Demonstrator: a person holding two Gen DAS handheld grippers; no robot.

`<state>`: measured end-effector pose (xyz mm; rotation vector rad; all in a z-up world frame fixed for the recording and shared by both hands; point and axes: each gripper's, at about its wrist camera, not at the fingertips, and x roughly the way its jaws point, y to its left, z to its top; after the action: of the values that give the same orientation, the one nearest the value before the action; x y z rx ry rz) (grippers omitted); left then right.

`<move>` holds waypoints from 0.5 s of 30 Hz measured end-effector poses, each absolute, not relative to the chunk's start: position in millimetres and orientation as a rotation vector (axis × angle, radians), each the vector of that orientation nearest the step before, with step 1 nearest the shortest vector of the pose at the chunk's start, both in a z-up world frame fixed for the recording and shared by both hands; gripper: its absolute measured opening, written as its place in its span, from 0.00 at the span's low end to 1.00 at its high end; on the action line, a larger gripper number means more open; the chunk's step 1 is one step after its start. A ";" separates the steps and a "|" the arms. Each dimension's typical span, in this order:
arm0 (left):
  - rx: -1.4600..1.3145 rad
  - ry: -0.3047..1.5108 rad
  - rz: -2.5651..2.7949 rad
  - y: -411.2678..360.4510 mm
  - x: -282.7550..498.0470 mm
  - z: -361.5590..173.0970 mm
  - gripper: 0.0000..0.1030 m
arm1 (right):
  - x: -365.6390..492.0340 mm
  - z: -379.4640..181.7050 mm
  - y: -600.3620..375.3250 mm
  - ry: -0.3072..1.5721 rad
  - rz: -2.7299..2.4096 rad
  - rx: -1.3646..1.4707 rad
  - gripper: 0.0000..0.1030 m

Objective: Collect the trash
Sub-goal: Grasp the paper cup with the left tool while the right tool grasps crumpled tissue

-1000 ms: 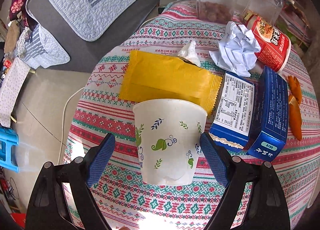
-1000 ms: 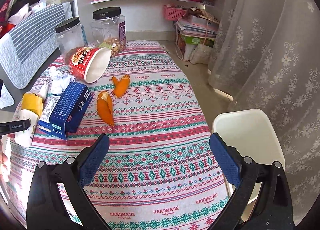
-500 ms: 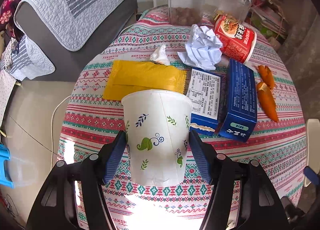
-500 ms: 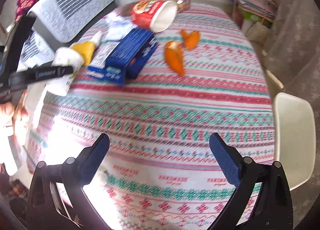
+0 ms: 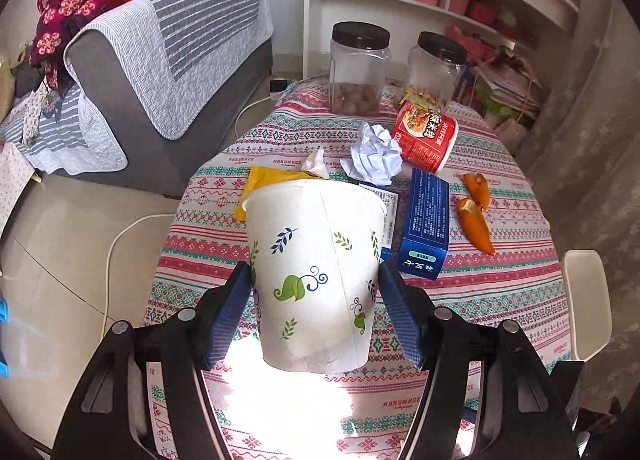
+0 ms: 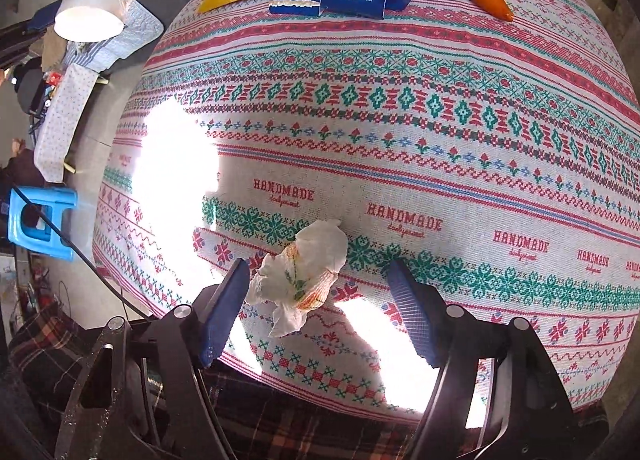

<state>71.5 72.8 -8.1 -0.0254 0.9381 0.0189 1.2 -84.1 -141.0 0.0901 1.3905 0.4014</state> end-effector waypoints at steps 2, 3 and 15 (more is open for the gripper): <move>-0.025 0.938 0.024 78.2 68.7 -8.7 0.62 | 1.8 -141.2 -77.2 1.370 0.392 0.077 0.64; -0.025 0.939 0.027 80.8 66.9 -8.4 0.63 | 2.5 -141.0 -73.5 1.362 0.392 0.072 0.61; -0.042 0.938 0.062 108.3 61.1 -9.8 0.63 | 17.1 -134.3 -62.1 1.292 0.395 0.048 0.23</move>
<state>61.1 108.3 -9.8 -0.0420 0.9383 0.0620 17.1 -62.1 -134.3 0.0481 1.2925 0.3951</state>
